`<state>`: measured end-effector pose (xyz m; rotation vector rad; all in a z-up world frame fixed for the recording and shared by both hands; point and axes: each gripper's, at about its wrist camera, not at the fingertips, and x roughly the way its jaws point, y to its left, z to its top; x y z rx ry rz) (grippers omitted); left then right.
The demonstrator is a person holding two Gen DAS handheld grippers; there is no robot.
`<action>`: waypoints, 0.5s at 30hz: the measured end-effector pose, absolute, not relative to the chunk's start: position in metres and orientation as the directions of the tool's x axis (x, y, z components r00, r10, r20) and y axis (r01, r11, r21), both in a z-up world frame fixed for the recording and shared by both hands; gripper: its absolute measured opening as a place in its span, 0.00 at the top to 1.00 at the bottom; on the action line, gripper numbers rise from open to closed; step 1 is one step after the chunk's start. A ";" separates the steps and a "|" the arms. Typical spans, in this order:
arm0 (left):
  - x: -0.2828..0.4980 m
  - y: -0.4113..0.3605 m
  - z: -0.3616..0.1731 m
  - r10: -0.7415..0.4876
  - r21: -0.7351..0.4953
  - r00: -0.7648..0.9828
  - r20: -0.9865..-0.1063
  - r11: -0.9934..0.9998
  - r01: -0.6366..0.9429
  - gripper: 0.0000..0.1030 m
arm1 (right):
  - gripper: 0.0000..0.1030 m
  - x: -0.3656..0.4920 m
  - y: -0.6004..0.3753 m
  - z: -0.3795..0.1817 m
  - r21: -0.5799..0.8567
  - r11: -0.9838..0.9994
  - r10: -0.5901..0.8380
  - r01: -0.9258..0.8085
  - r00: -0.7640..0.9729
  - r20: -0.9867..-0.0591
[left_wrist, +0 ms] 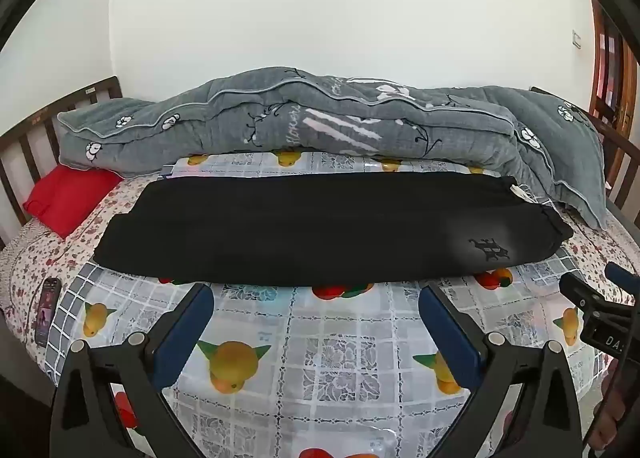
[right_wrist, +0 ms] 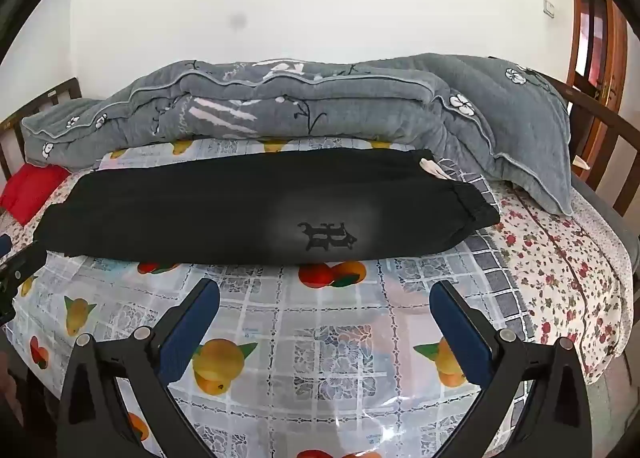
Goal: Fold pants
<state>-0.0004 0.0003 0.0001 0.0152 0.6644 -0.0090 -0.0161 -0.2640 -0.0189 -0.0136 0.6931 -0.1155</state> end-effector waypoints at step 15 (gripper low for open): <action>-0.007 0.001 0.004 -0.027 -0.009 0.780 -0.625 1.000 0.028 0.00 | 0.00 -0.029 -0.276 -0.012 -0.027 0.993 -0.106 0.114 0.777 -0.621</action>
